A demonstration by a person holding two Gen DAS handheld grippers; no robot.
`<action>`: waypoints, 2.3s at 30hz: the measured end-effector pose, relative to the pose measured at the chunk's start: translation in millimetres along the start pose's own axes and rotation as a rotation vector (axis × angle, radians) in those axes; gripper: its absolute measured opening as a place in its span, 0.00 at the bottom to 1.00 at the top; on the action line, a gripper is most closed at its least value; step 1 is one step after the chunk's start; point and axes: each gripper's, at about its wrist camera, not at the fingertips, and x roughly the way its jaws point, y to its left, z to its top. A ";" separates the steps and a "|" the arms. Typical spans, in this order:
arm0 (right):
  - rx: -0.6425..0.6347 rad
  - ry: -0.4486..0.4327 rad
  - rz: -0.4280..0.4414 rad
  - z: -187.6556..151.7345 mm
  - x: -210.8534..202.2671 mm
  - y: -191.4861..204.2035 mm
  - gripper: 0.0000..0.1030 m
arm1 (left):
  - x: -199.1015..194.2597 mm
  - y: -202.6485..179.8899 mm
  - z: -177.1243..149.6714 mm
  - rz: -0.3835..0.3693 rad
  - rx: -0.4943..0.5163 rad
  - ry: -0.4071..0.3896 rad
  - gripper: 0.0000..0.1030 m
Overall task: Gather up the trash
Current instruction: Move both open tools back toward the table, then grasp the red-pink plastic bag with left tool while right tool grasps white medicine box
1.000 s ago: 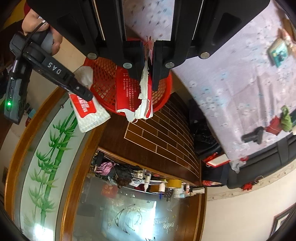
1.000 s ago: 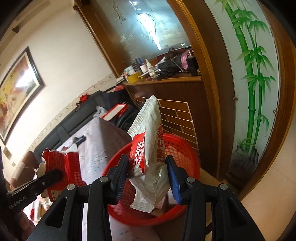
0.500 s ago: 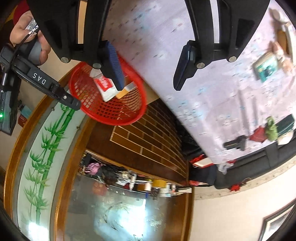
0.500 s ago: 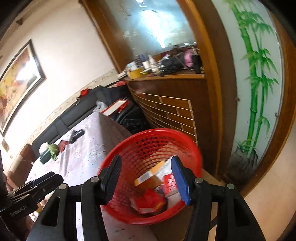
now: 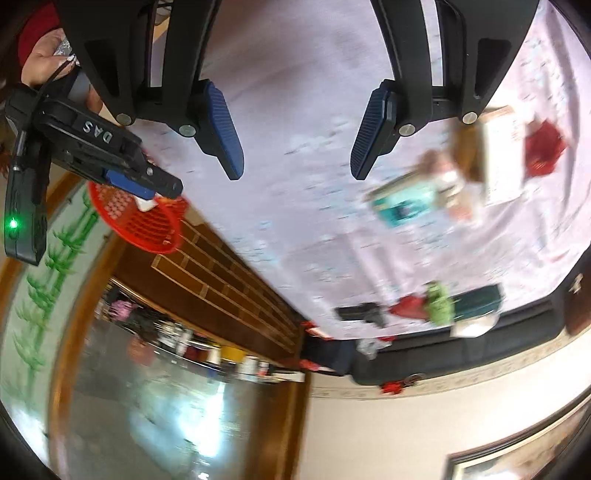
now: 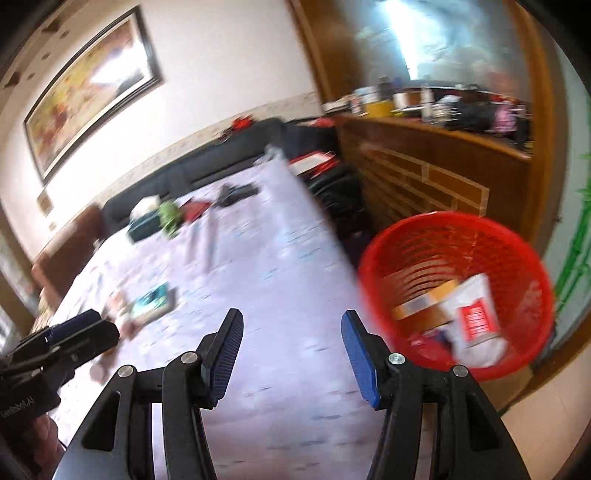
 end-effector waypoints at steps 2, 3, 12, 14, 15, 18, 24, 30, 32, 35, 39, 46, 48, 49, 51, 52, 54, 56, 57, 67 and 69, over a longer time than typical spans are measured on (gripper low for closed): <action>-0.037 0.029 0.045 -5.5 9.1 22.5 0.58 | -9.2 24.9 -4.3 0.029 -0.035 -0.004 0.57; -0.054 0.041 0.048 -7.9 12.4 31.0 0.58 | -14.0 35.5 -7.0 0.044 -0.050 -0.007 0.57; -0.199 0.139 0.123 -31.0 33.6 107.3 0.58 | -54.9 150.4 -42.1 0.226 -0.194 -0.002 0.57; -0.223 0.154 0.138 -34.5 36.3 117.9 0.58 | -61.1 178.1 -48.1 0.263 -0.246 0.003 0.57; -0.239 0.165 0.147 -37.3 37.2 124.4 0.58 | -62.5 191.1 -48.8 0.273 -0.273 0.001 0.57; -0.261 0.184 0.165 -41.2 39.9 137.7 0.58 | -57.5 222.4 -47.9 0.287 -0.330 0.028 0.57; -0.292 0.195 0.187 -45.8 39.3 160.4 0.58 | -16.1 256.0 -38.8 0.307 -0.356 0.107 0.57; -0.303 0.207 0.210 -43.8 35.9 170.8 0.58 | 23.3 268.5 -39.7 0.321 -0.357 0.160 0.39; -0.302 0.214 0.224 -40.9 35.6 175.5 0.58 | 29.1 272.1 -42.7 0.317 -0.365 0.159 0.32; -0.313 0.219 0.255 -36.4 36.9 189.0 0.58 | 28.3 274.1 -43.1 0.309 -0.371 0.125 0.30; -0.321 0.239 0.299 -32.1 48.1 216.3 0.58 | 11.4 281.7 -44.4 0.317 -0.424 0.024 0.30; -0.346 0.290 0.325 -32.6 88.9 271.6 0.63 | -5.0 294.2 -46.1 0.381 -0.480 -0.052 0.30; -0.360 0.298 0.313 -34.7 101.8 288.4 0.63 | -6.4 294.4 -46.4 0.384 -0.481 -0.057 0.30; -0.365 0.300 0.303 -36.0 108.3 295.2 0.63 | -6.8 293.9 -46.1 0.384 -0.479 -0.058 0.30; -0.384 0.301 0.274 -37.8 122.8 307.6 0.63 | -8.3 292.8 -46.0 0.388 -0.475 -0.065 0.30; -0.391 0.306 0.256 -38.6 128.1 311.3 0.63 | -9.2 291.8 -45.9 0.388 -0.470 -0.069 0.30; -0.392 0.327 0.228 -40.1 142.4 316.7 0.63 | -10.0 290.8 -45.7 0.387 -0.464 -0.072 0.30; -0.391 0.349 0.210 -41.6 153.6 318.5 0.62 | -11.3 290.0 -45.9 0.384 -0.461 -0.076 0.30; -0.389 0.354 0.206 -42.2 156.2 318.2 0.61 | -11.2 289.7 -46.1 0.378 -0.460 -0.075 0.30; -0.350 0.207 0.245 -34.6 106.3 286.2 0.58 | -15.9 284.3 -45.2 0.373 -0.437 -0.098 0.30; -0.349 0.168 0.230 -35.4 93.1 274.6 0.58 | -17.1 281.9 -44.5 0.378 -0.427 -0.105 0.30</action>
